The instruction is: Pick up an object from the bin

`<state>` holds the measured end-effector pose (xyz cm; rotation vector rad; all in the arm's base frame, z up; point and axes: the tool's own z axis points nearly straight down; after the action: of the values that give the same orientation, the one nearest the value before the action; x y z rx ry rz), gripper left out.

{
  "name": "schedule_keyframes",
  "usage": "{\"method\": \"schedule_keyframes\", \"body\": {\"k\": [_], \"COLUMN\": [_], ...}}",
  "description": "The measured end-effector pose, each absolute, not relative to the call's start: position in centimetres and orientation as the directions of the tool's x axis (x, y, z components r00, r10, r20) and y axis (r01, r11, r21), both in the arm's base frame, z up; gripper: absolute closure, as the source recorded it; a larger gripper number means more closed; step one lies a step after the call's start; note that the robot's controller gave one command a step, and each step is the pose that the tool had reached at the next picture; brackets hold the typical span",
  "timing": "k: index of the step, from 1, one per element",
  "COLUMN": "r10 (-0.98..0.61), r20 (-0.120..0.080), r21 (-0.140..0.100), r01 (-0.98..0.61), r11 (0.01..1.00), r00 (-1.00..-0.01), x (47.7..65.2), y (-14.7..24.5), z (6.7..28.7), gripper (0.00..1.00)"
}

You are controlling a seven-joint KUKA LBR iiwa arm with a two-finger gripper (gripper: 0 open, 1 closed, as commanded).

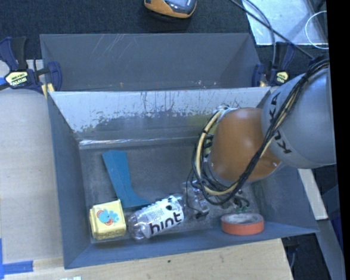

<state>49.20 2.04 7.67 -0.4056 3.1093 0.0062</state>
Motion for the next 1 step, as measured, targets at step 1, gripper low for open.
{"method": "schedule_keyframes", "body": {"k": [1], "r10": [-0.257], "r20": [-0.006], "r21": [0.003], "r01": [-0.257], "r11": [0.967], "r00": [-0.967], "x": [49.21], "y": [2.04], "z": [7.67], "gripper": [1.00]}}
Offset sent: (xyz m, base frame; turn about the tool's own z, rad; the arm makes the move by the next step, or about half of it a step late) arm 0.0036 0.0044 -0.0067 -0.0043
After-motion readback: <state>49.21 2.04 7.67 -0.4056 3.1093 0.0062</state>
